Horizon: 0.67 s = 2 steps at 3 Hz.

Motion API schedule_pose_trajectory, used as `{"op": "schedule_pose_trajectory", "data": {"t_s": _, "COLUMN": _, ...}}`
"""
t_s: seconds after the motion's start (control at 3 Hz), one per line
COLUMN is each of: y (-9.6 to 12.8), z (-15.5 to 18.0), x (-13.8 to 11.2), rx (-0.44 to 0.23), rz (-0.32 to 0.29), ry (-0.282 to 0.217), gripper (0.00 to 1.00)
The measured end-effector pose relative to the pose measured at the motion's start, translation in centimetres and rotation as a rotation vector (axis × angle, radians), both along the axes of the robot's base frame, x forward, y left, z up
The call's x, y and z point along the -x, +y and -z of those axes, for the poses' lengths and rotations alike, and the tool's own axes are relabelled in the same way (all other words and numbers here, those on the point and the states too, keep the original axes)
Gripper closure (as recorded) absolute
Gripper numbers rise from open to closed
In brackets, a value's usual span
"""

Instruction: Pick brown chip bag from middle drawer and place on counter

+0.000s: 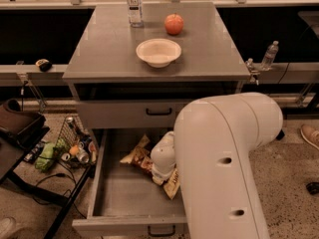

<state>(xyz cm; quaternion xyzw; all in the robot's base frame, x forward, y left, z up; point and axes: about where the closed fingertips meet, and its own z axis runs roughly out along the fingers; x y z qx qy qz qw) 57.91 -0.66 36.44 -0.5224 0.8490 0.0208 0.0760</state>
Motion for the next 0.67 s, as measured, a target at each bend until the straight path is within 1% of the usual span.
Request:
{"op": "schedule_pose_trajectory", "data": {"t_s": 0.33, "y": -0.5, "z": -3.4, "x": 0.6, "rx": 0.034, "rz": -0.009, "ry": -0.045, "gripper": 1.0}}
{"op": "schedule_pose_trajectory", "data": {"t_s": 0.67, "y": -2.7, "z": -10.2, "x": 6.1, "rx": 0.118, "rz": -0.033, "ry": -0.079, "gripper": 1.0}}
